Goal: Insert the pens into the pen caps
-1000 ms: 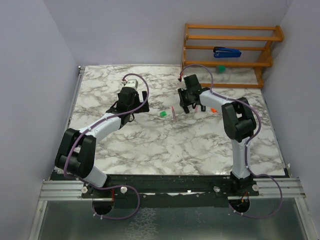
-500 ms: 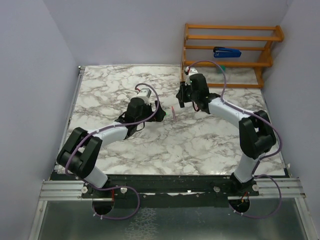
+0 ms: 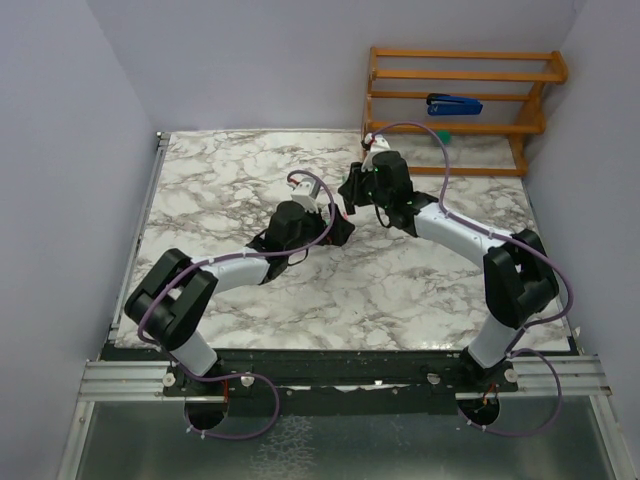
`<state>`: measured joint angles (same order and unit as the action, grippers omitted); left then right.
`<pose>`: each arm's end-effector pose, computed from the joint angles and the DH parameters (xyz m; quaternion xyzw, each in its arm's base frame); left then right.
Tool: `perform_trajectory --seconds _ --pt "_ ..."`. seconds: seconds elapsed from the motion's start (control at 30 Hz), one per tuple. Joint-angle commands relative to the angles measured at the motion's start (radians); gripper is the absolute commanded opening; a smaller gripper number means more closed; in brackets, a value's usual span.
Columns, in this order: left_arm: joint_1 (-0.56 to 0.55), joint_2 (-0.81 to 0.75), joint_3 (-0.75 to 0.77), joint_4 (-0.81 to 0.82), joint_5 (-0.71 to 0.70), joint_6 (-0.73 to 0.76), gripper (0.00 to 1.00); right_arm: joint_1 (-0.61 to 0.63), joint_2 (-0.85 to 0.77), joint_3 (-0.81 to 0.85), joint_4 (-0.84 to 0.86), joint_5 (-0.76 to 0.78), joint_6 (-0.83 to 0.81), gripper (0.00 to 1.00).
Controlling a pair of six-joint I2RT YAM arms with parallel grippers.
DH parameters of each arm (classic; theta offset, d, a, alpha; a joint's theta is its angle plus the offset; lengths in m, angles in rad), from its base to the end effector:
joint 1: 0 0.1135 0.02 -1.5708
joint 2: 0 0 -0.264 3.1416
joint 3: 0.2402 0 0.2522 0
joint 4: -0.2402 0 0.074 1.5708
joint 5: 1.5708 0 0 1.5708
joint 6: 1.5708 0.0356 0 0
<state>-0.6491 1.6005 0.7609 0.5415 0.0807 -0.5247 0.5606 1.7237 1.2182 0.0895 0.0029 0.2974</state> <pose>0.2697 -0.2082 0.2029 0.0739 0.8006 -0.3558 0.4764 0.3421 0.2146 0.2640 -0.1092 0.8307 0.2259 0.4969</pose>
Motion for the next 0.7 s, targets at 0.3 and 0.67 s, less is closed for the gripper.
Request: perform_trajectory --seconds 0.3,0.67 --pt "-0.004 0.089 0.075 0.161 0.068 -0.046 0.83 0.021 -0.070 -0.045 0.032 0.023 0.002 0.00" --pt "-0.004 0.130 0.094 0.216 0.091 -0.058 0.64 0.030 -0.086 -0.065 0.045 0.017 0.008 0.00"
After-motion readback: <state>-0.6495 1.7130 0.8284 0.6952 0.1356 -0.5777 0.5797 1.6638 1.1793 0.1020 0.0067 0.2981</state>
